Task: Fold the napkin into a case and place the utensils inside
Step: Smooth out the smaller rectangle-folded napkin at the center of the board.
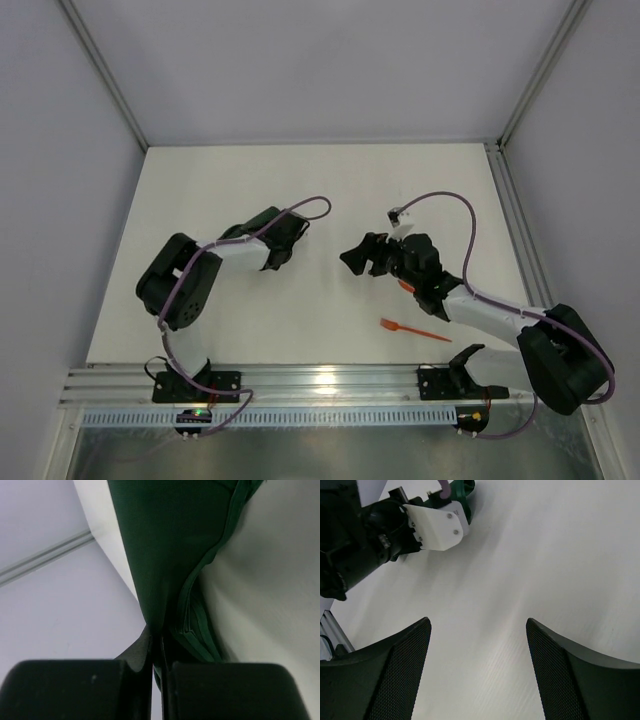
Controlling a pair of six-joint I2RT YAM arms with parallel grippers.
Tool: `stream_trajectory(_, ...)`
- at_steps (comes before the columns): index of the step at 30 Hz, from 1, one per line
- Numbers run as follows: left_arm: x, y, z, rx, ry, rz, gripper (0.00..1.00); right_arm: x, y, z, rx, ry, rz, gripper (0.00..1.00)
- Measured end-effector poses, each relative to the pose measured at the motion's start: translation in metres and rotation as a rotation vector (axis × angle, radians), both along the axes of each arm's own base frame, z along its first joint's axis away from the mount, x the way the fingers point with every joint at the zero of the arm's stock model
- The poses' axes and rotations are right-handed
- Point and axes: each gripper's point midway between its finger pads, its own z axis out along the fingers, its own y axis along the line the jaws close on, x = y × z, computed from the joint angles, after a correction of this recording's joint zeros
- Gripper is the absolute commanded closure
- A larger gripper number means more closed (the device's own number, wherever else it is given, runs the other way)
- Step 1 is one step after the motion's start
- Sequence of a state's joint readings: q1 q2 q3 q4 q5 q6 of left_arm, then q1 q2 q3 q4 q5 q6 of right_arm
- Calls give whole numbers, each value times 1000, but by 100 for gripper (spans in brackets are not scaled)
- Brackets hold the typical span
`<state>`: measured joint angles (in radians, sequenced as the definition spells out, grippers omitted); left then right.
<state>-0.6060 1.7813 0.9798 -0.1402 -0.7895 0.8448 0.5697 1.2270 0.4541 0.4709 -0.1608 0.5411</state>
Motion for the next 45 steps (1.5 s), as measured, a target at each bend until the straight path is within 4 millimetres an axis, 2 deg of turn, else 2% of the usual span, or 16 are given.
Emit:
stream_trajectory(4, 7, 5, -18, 115, -30, 2, 100, -3, -7, -2, -18, -2, -16, 20)
stream_trajectory(6, 2, 5, -28, 153, -25, -11, 100, -4, -9, -3, -25, 0, -21, 20)
stream_trajectory(9, -13, -1, -41, 155, 15, -30, 93, -6, -12, -4, -30, 2, -26, 20)
stream_trajectory(14, -43, -24, -63, 40, 146, -55, 81, -7, -13, -4, -31, 1, -28, 20)
stream_trajectory(21, -67, -31, -63, -94, 248, 5, 66, -7, -13, -6, -34, 6, -28, 20)
stream_trajectory(25, -82, -39, -59, -184, 319, 15, 52, -7, -13, -7, -36, 9, -28, 20)
stream_trajectory(29, -103, -59, -53, -313, 429, -9, 50, -8, -13, -9, -40, 16, -26, 20)
stream_trajectory(32, -115, -72, -39, -392, 486, -39, 52, -7, -12, -12, -47, 28, -23, 20)
stream_trajectory(33, -118, -78, -31, -429, 497, -51, 56, -6, -11, -13, -49, 32, -21, 20)
stream_trajectory(35, -122, -86, -14, -492, 500, -74, 62, -3, -8, -13, -54, 43, -18, 20)
stream_trajectory(36, -123, -90, -2, -533, 495, -91, 68, 0, -6, -13, -58, 49, -15, 20)
stream_trajectory(38, -122, -92, 23, -615, 482, -106, 73, 7, 0, -12, -64, 64, -9, 22)
stream_trajectory(40, -110, -85, 45, -697, 450, -81, 77, 19, 9, -9, -65, 72, 0, 24)
stream_trajectory(41, -98, -74, 54, -740, 420, -48, 78, 24, 14, -8, -66, 77, 5, 26)
stream_trajectory(43, -74, -37, 62, -801, 353, 65, 78, 36, 25, -4, -60, 83, 18, 29)
stream_trajectory(45, -61, 6, 57, -835, 314, 202, 76, 50, 38, -2, -52, 94, 35, 30)
